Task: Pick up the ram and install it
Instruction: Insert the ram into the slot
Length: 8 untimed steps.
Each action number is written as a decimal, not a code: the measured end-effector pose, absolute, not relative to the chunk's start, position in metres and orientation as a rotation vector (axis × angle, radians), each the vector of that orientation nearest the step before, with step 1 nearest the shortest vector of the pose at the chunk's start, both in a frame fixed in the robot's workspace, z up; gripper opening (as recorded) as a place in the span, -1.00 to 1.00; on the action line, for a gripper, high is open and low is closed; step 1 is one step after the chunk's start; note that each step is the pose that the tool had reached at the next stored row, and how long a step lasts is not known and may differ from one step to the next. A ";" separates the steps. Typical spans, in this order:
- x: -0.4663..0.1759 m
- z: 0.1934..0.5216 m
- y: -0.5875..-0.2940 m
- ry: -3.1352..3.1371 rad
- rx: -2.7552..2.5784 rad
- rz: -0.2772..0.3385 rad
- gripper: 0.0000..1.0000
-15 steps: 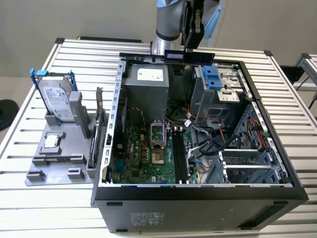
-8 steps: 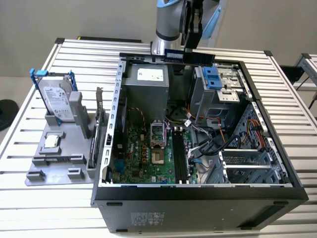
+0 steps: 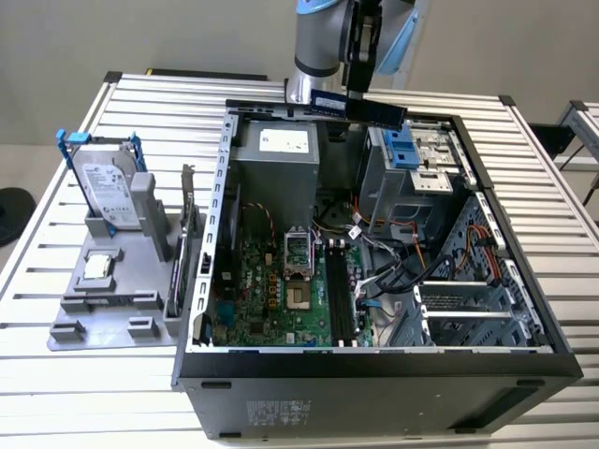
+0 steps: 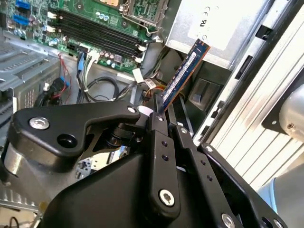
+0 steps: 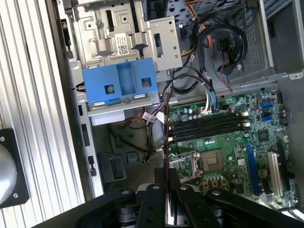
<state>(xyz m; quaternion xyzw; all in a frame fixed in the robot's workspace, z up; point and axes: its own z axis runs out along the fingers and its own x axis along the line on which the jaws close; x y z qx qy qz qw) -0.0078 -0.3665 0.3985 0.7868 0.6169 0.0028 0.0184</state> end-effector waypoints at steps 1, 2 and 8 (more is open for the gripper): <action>-0.008 0.398 -0.366 1.895 2.459 0.008 -1.00; -0.008 0.398 -0.366 1.876 2.474 0.008 -1.00; -0.008 0.398 -0.366 1.762 2.556 0.005 -1.00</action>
